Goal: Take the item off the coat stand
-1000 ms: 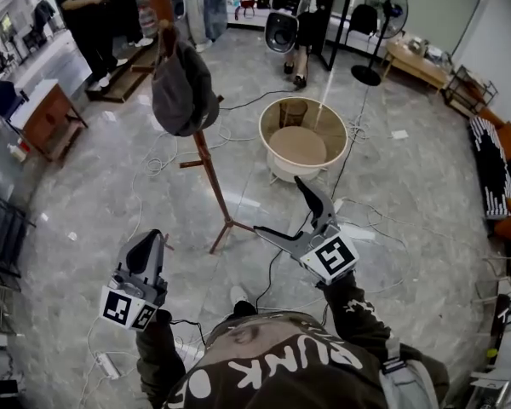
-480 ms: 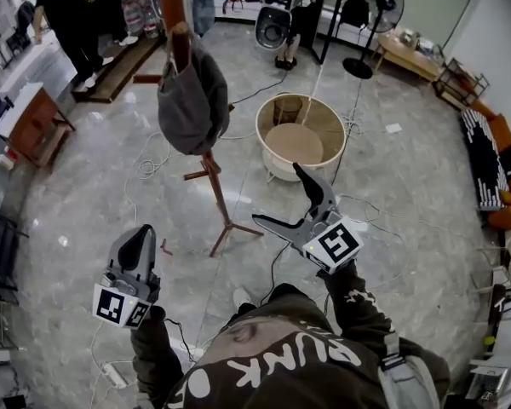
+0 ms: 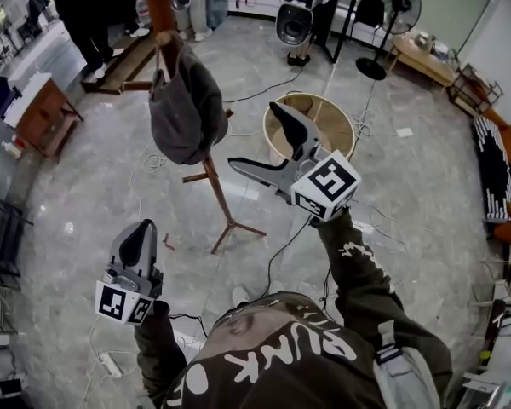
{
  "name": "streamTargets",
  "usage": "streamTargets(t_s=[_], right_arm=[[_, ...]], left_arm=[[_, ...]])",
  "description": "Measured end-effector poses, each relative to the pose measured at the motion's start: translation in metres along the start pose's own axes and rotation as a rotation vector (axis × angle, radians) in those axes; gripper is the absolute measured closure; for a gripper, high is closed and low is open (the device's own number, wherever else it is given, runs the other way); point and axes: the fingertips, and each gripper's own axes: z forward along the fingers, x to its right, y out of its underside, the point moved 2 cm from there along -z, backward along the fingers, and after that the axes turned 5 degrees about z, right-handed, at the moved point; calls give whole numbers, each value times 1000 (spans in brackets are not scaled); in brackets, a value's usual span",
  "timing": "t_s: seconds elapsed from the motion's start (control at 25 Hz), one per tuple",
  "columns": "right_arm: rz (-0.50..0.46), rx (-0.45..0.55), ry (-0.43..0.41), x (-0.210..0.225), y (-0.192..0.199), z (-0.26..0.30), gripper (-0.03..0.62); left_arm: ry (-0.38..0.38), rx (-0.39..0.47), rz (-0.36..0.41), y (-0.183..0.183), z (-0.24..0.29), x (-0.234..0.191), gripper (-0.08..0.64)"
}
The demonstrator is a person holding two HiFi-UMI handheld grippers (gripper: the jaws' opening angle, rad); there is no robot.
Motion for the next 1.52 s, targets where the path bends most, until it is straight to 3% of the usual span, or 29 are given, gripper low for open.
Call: streamTargets(t_s=[0.36, 0.72, 0.88, 1.0, 1.08, 1.52], right_arm=[[58, 16, -197, 20, -44, 63, 87], [62, -7, -224, 24, -45, 85, 157], [58, -26, -230, 20, -36, 91, 277], [65, -44, -215, 22, -34, 94, 467], [81, -48, -198, 25, -34, 95, 557], [78, -37, -188, 27, -43, 92, 578]], left_arm=[[-47, -8, 7, -1, -7, -4, 555], [-48, -8, 4, 0, -1, -3, 555], [-47, -9, 2, 3, -4, -4, 555], [-49, -12, 4, 2, -5, -6, 555], [-54, -14, 6, 2, -6, -9, 555], [-53, -17, 12, 3, -6, -9, 555]])
